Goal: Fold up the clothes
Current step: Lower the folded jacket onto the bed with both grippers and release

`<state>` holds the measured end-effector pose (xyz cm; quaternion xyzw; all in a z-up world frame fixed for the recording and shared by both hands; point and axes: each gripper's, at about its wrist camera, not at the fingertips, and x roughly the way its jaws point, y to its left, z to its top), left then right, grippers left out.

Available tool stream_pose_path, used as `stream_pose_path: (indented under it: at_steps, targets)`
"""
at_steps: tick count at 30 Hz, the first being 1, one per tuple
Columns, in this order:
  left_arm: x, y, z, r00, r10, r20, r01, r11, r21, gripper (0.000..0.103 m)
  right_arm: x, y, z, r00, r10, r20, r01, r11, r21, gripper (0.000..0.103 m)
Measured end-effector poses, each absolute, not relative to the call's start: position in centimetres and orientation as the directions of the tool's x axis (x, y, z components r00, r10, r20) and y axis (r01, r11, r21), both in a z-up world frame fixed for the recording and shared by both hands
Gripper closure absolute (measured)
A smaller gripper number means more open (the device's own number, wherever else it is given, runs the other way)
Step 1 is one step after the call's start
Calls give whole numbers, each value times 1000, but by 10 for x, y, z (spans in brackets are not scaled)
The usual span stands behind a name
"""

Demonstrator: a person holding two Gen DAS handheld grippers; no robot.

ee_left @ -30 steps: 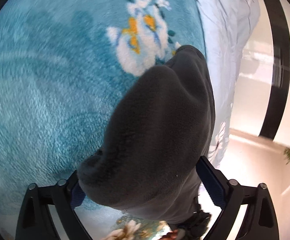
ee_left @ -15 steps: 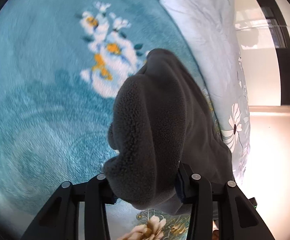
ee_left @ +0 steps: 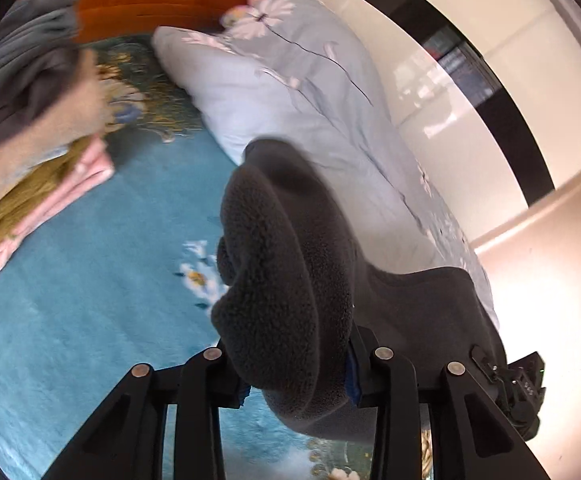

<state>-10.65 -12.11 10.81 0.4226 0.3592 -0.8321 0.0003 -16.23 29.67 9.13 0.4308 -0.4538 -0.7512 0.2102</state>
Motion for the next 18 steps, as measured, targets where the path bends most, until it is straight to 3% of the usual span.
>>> stream_pose_path:
  at_steps: [2,4,9,14,18]
  targets:
    - [-137,-108,64,-609,314,-728,399,-672,-624,64,-166,286,72,-512,-733,-447,-72,-482,873,52]
    - [-107,-108,11,-542,353,-763,501,-593,-630,64,-167,282,32,-463,-742,-485,-146,-476,867,52]
    - [-77,-107,-29,-529,409,-744,561,-489,-668,60,-135,272,-56,-318,-699,-640,-347,-543,765,52]
    - [-49,-105,-66,-526,461,-715,609,-383,-695,55,-114,272,-74,-300,-714,-633,-358,-530,768,51]
    - [-52,-103,-65,-512,444,-736,615,-408,-674,42,-120,267,-65,-281,-705,-651,-330,-566,756,47]
